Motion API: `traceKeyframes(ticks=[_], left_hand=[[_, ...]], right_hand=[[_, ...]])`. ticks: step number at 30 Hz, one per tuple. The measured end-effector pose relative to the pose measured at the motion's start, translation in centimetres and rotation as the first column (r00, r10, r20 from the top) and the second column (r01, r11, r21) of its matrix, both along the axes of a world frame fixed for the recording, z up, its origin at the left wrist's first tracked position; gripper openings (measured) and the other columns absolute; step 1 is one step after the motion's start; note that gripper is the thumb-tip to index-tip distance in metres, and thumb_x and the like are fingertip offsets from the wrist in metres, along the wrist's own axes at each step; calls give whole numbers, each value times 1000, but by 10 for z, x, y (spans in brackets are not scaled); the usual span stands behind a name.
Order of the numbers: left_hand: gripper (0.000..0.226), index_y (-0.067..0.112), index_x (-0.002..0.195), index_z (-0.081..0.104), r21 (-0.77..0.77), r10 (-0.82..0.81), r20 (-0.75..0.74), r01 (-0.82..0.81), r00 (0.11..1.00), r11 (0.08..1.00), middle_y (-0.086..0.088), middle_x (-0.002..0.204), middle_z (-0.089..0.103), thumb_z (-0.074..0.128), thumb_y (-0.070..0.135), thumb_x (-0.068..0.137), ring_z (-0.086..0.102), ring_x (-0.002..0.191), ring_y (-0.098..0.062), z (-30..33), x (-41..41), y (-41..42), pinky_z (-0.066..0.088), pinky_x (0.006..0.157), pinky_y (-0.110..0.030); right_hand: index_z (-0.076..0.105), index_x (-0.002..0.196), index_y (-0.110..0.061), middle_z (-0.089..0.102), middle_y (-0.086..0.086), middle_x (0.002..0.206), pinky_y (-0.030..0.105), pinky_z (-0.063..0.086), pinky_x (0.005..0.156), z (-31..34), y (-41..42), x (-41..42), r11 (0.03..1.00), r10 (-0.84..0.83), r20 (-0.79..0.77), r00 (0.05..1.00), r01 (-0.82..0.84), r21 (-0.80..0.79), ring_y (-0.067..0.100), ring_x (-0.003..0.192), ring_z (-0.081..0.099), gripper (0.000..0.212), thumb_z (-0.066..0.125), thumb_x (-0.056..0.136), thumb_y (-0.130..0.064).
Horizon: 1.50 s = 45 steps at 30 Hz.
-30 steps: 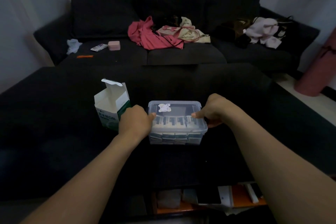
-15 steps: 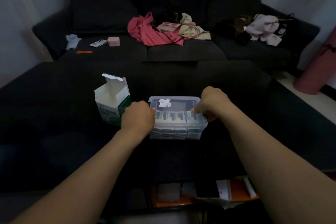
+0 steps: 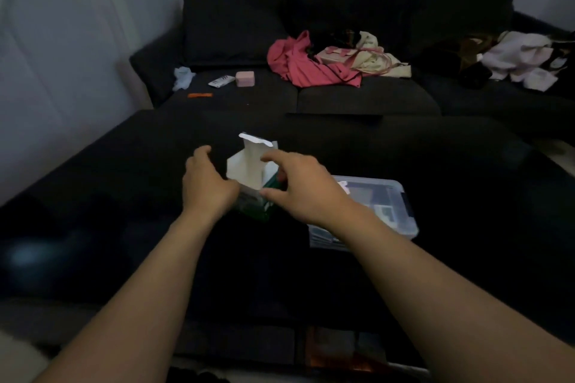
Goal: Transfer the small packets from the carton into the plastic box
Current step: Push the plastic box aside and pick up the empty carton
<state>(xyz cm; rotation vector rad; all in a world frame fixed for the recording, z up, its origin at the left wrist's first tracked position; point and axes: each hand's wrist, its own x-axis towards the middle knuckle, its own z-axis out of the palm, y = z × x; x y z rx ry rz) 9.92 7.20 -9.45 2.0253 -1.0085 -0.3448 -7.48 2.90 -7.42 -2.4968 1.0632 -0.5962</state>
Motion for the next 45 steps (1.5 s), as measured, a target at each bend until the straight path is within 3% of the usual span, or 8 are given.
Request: traceKeyframes(ticks=[6, 9, 14, 20, 26, 32, 39, 45], left_hand=[[105, 25, 156, 31, 102, -294, -124, 307, 948, 946, -1, 145, 51, 82, 5, 66, 51, 133, -23, -24, 19, 5, 48, 104, -39], [98, 30, 148, 37, 126, -330, -133, 346, 935, 930, 6, 126, 58, 87, 4, 67, 59, 112, -14, -22, 27, 9, 49, 88, -30], [123, 26, 152, 24, 29, -168, -46, 169, 985, 985, 8, 131, 52, 97, 28, 53, 53, 117, -14, -13, 55, 32, 51, 98, -38], [119, 21, 151, 19, -122, 213, 54, -205, 976, 971, -10, 139, 55, 93, 37, 59, 58, 122, -29, -6, 92, 109, 49, 97, -38], [97, 13, 144, 33, -300, 453, 221, -382, 864, 874, -9, 146, 46, 89, 22, 65, 57, 122, -27, -2, 132, 251, 47, 96, -33], [93, 27, 138, 35, -300, 565, 223, -496, 794, 815, 0, 119, 65, 86, 38, 61, 66, 104, -23, -28, 164, 397, 57, 82, -42], [88, 15, 146, 38, -133, 770, 154, -759, 619, 637, -11, 131, 57, 83, 28, 71, 51, 123, -29, -94, 186, 478, 49, 98, -43], [77, 6, 143, 44, -79, 834, 59, -830, 549, 552, -13, 137, 58, 81, 27, 79, 53, 129, -32, -148, 223, 492, 47, 107, -47]], right_hand=[[53, 123, -26, 63, 5, 120, 40, 51, 82, -15, -13, 42, 994, -50, -209, 977, 68, 81, 24, 103, 61, 43, 70, 88, -44], [60, 93, -19, 65, 1, 97, 40, 57, 78, -16, -13, 61, 991, -80, -37, 996, 83, 103, 17, 87, 64, 15, 68, 91, -32], [68, 78, -13, 72, 3, 79, 31, 59, 64, -16, 2, 98, 940, -92, 256, 962, 0, 340, 16, 73, 71, 15, 76, 87, -22], [67, 102, -2, 65, 12, 73, 26, 59, 57, -12, 66, 158, 802, 70, 542, 838, -370, 469, 19, 62, 66, 15, 72, 91, -11], [73, 88, -23, 70, -7, 71, 23, 53, 64, -3, 178, 218, 783, 556, 279, 783, -606, 140, 2, 64, 67, 9, 76, 87, -32], [74, 95, -15, 74, -1, 85, 18, 57, 62, 6, 290, 280, 583, 756, 101, 647, -736, 345, 14, 77, 72, 8, 69, 93, -21], [58, 125, -16, 67, 14, 105, 33, 62, 65, -67, 387, 343, 454, 699, 154, 698, -600, 659, 22, 83, 68, 33, 66, 93, -10], [42, 150, -24, 60, 8, 134, 45, 55, 98, -136, 423, 360, 363, 616, 275, 738, -576, 732, 22, 112, 63, 59, 60, 96, -7]])
